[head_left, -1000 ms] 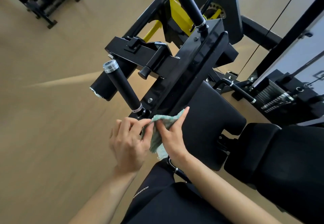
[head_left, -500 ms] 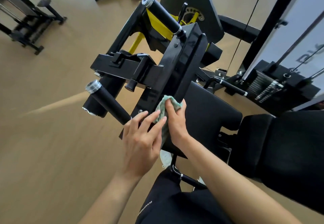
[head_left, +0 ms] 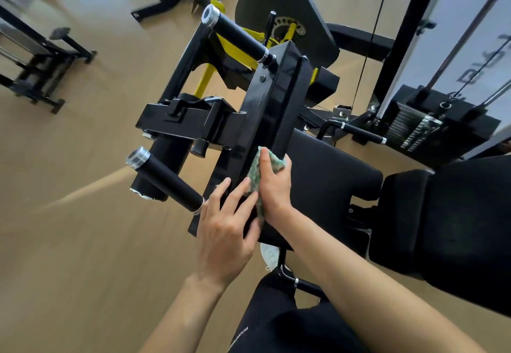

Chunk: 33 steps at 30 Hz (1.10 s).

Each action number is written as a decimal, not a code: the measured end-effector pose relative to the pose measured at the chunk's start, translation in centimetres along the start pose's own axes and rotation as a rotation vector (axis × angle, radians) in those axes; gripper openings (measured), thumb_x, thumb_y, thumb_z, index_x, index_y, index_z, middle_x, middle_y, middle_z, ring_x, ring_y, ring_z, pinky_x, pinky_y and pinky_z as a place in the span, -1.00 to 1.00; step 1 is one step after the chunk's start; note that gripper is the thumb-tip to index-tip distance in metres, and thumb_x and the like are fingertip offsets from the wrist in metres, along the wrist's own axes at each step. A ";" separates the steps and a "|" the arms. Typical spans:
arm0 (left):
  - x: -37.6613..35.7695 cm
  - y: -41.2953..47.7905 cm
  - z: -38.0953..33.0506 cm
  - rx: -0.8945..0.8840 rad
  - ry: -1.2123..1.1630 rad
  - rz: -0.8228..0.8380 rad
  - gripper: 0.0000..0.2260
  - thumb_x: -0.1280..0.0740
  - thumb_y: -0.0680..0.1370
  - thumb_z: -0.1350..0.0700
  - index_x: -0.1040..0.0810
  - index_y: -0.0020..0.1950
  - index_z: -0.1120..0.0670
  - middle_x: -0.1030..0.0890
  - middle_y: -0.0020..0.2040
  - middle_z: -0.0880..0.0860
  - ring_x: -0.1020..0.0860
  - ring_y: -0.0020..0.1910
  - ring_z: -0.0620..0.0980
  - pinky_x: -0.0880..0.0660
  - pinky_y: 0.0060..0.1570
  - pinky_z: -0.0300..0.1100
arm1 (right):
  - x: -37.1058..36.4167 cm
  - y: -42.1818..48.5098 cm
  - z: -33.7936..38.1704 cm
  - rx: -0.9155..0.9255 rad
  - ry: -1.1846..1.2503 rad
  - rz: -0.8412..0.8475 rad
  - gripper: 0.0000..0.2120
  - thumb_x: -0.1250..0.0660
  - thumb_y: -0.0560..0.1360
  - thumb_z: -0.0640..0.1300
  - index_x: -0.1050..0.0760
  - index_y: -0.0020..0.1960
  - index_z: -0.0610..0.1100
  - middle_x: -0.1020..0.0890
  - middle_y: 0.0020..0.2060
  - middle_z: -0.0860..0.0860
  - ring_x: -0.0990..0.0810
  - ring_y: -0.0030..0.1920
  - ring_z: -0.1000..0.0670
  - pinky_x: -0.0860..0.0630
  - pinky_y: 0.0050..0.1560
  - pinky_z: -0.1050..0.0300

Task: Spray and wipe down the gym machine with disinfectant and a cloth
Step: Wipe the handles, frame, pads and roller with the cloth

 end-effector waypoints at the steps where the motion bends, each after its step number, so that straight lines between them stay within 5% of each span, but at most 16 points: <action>1: 0.0 0.0 0.1 0.003 -0.014 0.000 -0.57 -0.49 0.53 0.08 -0.61 0.40 0.07 -0.51 0.49 -0.01 -0.37 0.53 0.12 -0.33 0.43 0.07 | 0.1 0.8 0.8 -0.001 -0.007 0.003 -0.06 -0.35 0.34 0.51 -0.25 0.52 0.00 -0.62 0.21 0.02 -0.62 0.22 0.01 -0.55 0.34 -0.11; 5: 0.1 0.0 0.0 0.033 -0.047 -0.023 -0.59 -0.50 0.52 0.09 -0.63 0.37 0.06 -0.53 0.46 -0.01 -0.39 0.52 0.09 -0.32 0.43 0.05 | 0.7 4.7 4.9 0.022 -0.001 -0.005 -0.39 -0.37 0.48 0.37 -0.47 0.29 -0.07 -0.68 0.08 0.01 -0.68 0.09 0.03 -0.58 0.28 -0.04; 8: 0.6 0.4 0.1 0.055 -0.093 -0.040 -0.63 -0.46 0.53 0.07 -0.64 0.34 0.06 -0.58 0.41 -0.01 -0.43 0.47 0.08 -0.40 0.40 0.07 | 0.7 6.1 6.3 0.043 -0.008 -0.018 -0.26 -0.40 0.32 0.48 -0.52 0.26 -0.04 -0.70 0.10 0.02 -0.68 0.12 0.02 -0.57 0.30 -0.06; 13: 2.4 3.3 0.3 0.018 -0.118 -0.119 -0.72 -0.43 0.55 0.08 -0.70 0.23 0.10 -0.67 0.17 -0.01 -0.56 0.18 0.04 -0.55 0.19 -0.01 | 0.7 2.0 3.0 0.066 0.047 0.022 -0.47 -0.42 0.52 0.24 -0.42 0.34 -0.03 -0.65 0.14 0.00 -0.65 0.14 0.03 -0.56 0.21 0.03; 16: 4.7 4.0 0.5 -0.011 -0.104 -0.337 -0.75 -0.44 0.55 0.17 -0.70 0.22 0.15 -0.67 0.15 0.06 -0.60 0.12 0.10 -0.51 0.22 -0.08 | 0.4 -1.6 -1.0 -0.008 0.106 0.102 -0.48 -0.46 0.47 0.26 -0.45 0.27 -0.02 -0.68 0.11 -0.06 -0.70 0.11 -0.04 -0.63 0.16 0.01; 21: 7.9 1.9 4.2 0.404 -0.098 -0.736 -0.49 -0.49 0.44 0.18 -0.50 0.36 0.29 -0.49 0.28 0.25 -0.38 0.25 0.21 -0.25 0.40 -0.14 | 0.4 -0.4 -0.8 -0.062 0.081 0.091 -0.47 -0.41 0.52 0.26 -0.45 0.27 -0.10 -0.68 0.11 -0.06 -0.70 0.11 -0.08 -0.63 0.05 0.09; 25: 6.4 1.8 6.0 0.577 -0.298 -0.875 -0.40 -0.47 0.46 0.31 -0.28 0.40 0.44 -0.30 0.34 0.31 -0.29 0.29 0.22 -0.43 0.36 0.03 | 0.4 4.0 2.9 -0.060 0.059 -0.018 -0.45 -0.42 0.47 0.33 -0.48 0.27 -0.02 -0.69 0.11 0.01 -0.69 0.09 0.01 -0.62 0.23 -0.02; 27: 5.2 1.9 7.2 0.653 -0.413 -0.928 -0.44 -0.44 0.52 0.28 -0.25 0.41 0.41 -0.31 0.33 0.36 -0.37 0.27 0.23 -0.48 0.32 -0.09 | 0.5 5.4 4.9 -0.046 0.034 -0.051 -0.43 -0.41 0.46 0.36 -0.50 0.28 -0.01 -0.69 0.11 0.04 -0.69 0.09 0.02 -0.61 0.26 -0.03; 28: 4.6 2.0 7.9 0.701 -0.504 -0.929 -0.47 -0.43 0.57 0.20 -0.25 0.42 0.33 -0.36 0.32 0.30 -0.47 0.20 0.28 -0.55 0.26 -0.03 | 0.6 5.8 5.4 -0.042 0.027 -0.065 -0.43 -0.40 0.46 0.36 -0.51 0.29 -0.01 -0.69 0.11 0.04 -0.68 0.09 0.03 -0.60 0.26 -0.02; 30: 3.9 2.2 8.6 0.777 -0.621 -0.913 -0.58 -0.38 0.62 0.06 -0.32 0.36 0.23 -0.52 0.19 0.22 -0.63 -0.18 0.21 -0.65 -0.20 0.13 | 0.7 5.6 5.8 -0.031 0.018 -0.083 -0.43 -0.38 0.48 0.36 -0.52 0.30 -0.01 -0.68 0.12 0.07 -0.67 0.09 0.06 -0.59 0.26 0.01; 33: 3.8 2.2 8.8 0.832 -0.621 -0.915 -0.68 -0.33 0.64 -0.01 -0.37 0.22 0.18 -0.58 -0.02 0.31 -0.56 -0.51 0.07 -0.52 -0.50 -0.04 | 0.6 3.1 4.4 -0.015 0.011 -0.090 -0.45 -0.38 0.51 0.34 -0.49 0.33 0.01 -0.66 0.14 0.08 -0.66 0.13 0.07 -0.58 0.29 0.03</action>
Point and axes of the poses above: each hand's wrist, its own y-axis towards the middle knuckle, its own x-axis out of the back of the hand, z = x × y, the point moved 7 cm from there along y, towards the middle knuckle
